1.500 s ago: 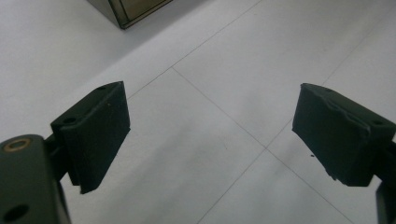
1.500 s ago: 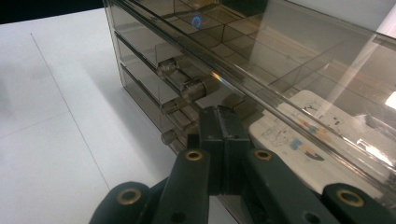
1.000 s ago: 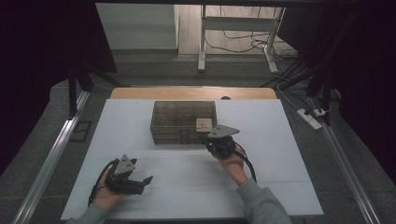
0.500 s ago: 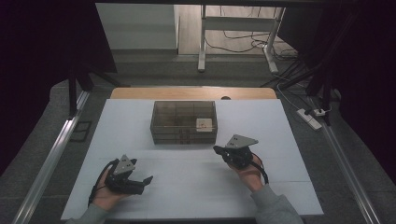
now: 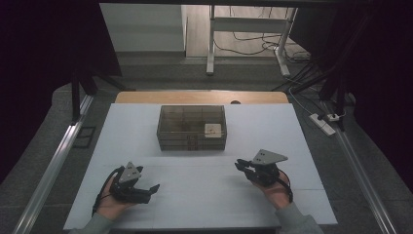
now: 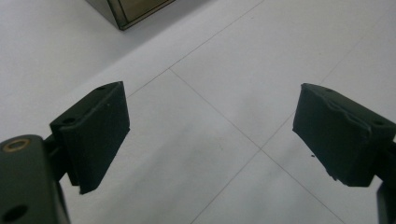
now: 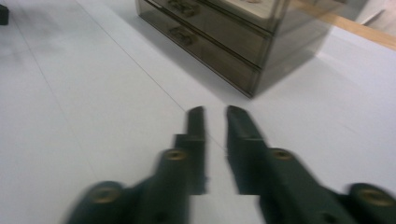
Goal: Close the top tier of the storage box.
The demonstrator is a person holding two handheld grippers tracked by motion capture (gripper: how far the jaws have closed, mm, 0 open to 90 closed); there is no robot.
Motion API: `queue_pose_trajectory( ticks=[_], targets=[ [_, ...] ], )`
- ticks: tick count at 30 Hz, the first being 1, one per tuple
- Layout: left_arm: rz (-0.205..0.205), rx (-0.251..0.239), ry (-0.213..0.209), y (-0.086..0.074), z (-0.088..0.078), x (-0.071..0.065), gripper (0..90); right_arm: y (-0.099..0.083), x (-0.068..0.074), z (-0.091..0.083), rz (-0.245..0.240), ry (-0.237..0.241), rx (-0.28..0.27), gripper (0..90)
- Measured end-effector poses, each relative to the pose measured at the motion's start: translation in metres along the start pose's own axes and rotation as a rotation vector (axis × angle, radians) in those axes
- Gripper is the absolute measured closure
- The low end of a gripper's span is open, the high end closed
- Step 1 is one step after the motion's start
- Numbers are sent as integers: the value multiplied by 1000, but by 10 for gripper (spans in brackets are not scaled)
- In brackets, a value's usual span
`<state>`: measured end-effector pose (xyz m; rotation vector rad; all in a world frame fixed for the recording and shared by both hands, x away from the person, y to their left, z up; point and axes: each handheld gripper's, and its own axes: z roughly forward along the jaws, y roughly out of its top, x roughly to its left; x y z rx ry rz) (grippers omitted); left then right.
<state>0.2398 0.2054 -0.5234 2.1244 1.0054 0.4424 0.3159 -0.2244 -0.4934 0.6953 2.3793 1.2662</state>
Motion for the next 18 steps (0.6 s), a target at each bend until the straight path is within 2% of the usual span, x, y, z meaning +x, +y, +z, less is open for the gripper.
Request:
queue_pose_trajectory(
  ticks=[3, 9, 12, 16, 18],
  targets=[
    [1, 0, 0, 0, 0, 0, 110, -8, -2, -12, 20, -1, -1, 599],
    [4, 5, -1, 0, 1, -1, 110, -30, -6, -36, 49, -39, 3, 416],
    [5, 5, 0, 0, 1, -1, 109, -40, -9, -46, 58, -52, 0, 378],
    [5, 5, 0, 0, 1, -1, 109, -50, -11, -56, 45, -66, -1, 360],
    [4, 5, 1, 0, 1, -1, 109, -53, -13, -60, 59, -65, -11, 353]
  ],
)
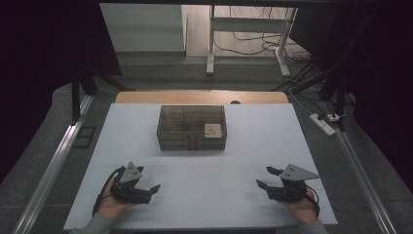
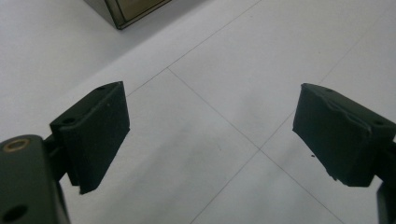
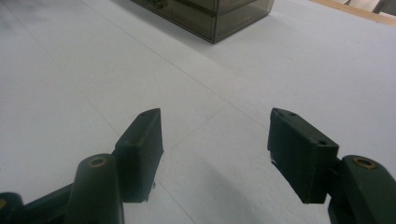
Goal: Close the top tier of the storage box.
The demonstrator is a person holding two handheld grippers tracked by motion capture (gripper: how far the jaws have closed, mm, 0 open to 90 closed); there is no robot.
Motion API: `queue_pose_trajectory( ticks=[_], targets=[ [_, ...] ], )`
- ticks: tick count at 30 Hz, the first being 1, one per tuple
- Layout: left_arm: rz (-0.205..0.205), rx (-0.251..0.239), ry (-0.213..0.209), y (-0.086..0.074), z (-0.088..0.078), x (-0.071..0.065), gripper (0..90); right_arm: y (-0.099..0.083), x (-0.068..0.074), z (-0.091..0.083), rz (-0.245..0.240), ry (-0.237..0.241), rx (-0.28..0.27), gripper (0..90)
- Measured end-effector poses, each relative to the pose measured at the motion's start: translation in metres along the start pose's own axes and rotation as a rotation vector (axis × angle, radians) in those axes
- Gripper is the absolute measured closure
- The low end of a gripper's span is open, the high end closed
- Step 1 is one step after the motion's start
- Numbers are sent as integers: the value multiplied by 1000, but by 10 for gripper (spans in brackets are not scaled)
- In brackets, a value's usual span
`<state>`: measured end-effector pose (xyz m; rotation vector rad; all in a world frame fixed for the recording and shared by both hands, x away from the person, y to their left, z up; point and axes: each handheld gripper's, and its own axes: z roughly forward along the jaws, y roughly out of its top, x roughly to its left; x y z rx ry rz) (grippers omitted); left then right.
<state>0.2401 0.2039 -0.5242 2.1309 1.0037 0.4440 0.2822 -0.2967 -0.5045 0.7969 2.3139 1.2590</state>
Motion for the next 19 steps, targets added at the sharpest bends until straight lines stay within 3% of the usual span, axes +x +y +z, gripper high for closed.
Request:
queue_pose_trajectory(
  ticks=[5, 14, 19],
  targets=[
    [-5, -4, -3, 0, 0, 0, 110, -3, -3, -2, 19, 3, -6, 347],
    [-5, -6, -6, 0, -1, 1, 110, -3, -1, -1, 11, -2, 4, 340],
    [-4, -6, -5, 0, -1, 1, 109, -2, -1, -1, 13, 20, -5, 336]
  ],
)
